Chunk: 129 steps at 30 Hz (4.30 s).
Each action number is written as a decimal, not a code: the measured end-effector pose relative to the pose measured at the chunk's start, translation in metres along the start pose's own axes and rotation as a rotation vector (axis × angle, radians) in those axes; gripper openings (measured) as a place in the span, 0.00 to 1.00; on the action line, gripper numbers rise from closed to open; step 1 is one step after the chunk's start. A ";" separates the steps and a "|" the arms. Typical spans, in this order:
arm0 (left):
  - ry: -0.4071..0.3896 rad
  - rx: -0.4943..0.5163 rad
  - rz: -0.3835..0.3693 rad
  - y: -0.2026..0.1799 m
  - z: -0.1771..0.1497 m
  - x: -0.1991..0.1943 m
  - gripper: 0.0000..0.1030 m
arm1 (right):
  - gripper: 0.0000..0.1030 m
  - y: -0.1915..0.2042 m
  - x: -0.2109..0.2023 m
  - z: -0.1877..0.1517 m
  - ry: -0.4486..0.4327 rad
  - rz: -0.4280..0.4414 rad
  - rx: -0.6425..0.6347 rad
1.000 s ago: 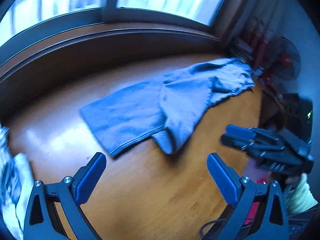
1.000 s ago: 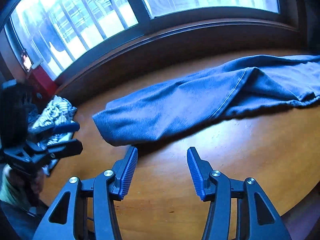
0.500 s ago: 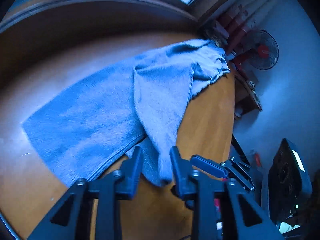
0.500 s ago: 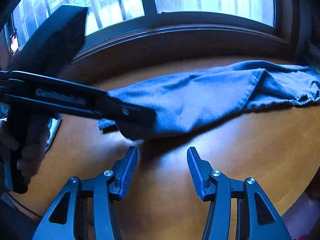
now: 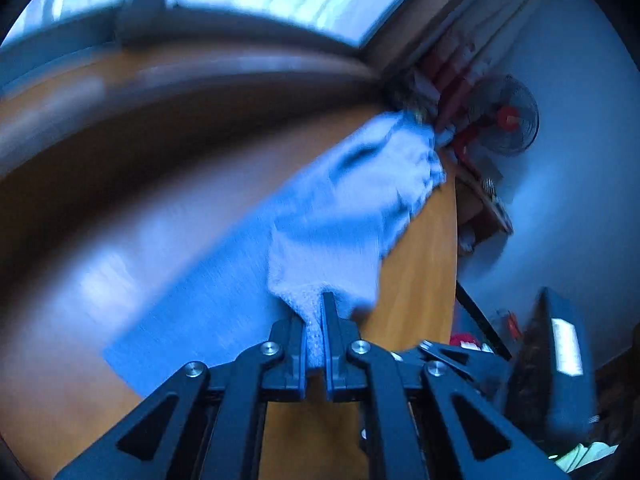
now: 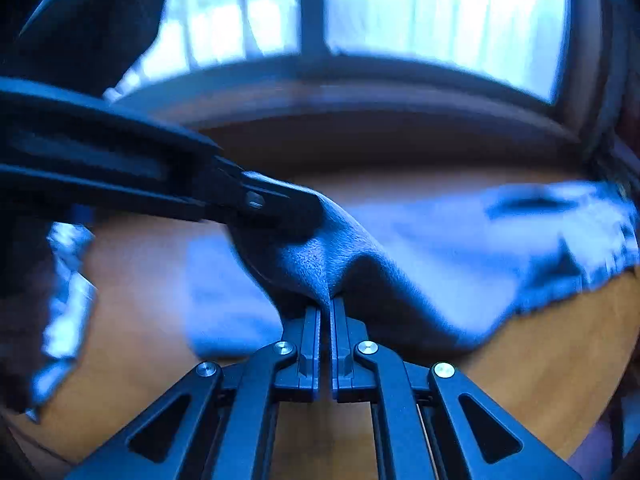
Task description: Fold clothes
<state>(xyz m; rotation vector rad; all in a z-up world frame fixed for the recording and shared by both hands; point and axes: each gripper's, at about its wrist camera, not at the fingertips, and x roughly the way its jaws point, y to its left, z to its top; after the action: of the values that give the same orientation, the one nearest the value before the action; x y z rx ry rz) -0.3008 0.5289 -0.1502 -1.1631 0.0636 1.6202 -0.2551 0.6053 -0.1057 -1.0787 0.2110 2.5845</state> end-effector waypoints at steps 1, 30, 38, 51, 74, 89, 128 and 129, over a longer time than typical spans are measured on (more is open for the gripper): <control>-0.035 0.008 0.013 0.004 0.006 -0.012 0.04 | 0.04 0.006 -0.003 0.009 -0.006 0.028 -0.022; 0.094 -0.091 0.206 0.096 -0.028 0.014 0.07 | 0.24 0.044 0.046 -0.029 0.152 0.154 -0.305; 0.081 -0.075 0.199 0.091 -0.026 0.000 0.07 | 0.11 0.016 0.010 -0.003 0.138 0.239 -0.147; 0.069 -0.035 0.286 0.092 -0.042 0.004 0.10 | 0.20 0.056 0.020 -0.057 0.192 0.185 -0.242; 0.027 -0.049 0.298 0.073 -0.041 -0.008 0.28 | 0.11 0.030 -0.009 -0.078 0.167 0.215 -0.113; 0.102 0.100 0.321 0.002 -0.039 0.061 0.28 | 0.32 -0.247 -0.035 -0.114 0.073 0.263 0.786; 0.077 0.070 0.292 0.006 -0.052 0.053 0.56 | 0.03 -0.349 0.026 -0.146 0.080 0.222 1.046; 0.079 0.071 0.292 0.005 -0.052 0.054 0.56 | 0.03 -0.348 0.019 -0.146 0.061 0.216 1.038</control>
<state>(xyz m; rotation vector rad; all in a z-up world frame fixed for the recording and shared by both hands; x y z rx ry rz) -0.2681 0.5354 -0.2173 -1.2039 0.3530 1.8094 -0.0465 0.8968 -0.2253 -0.7221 1.5286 2.0639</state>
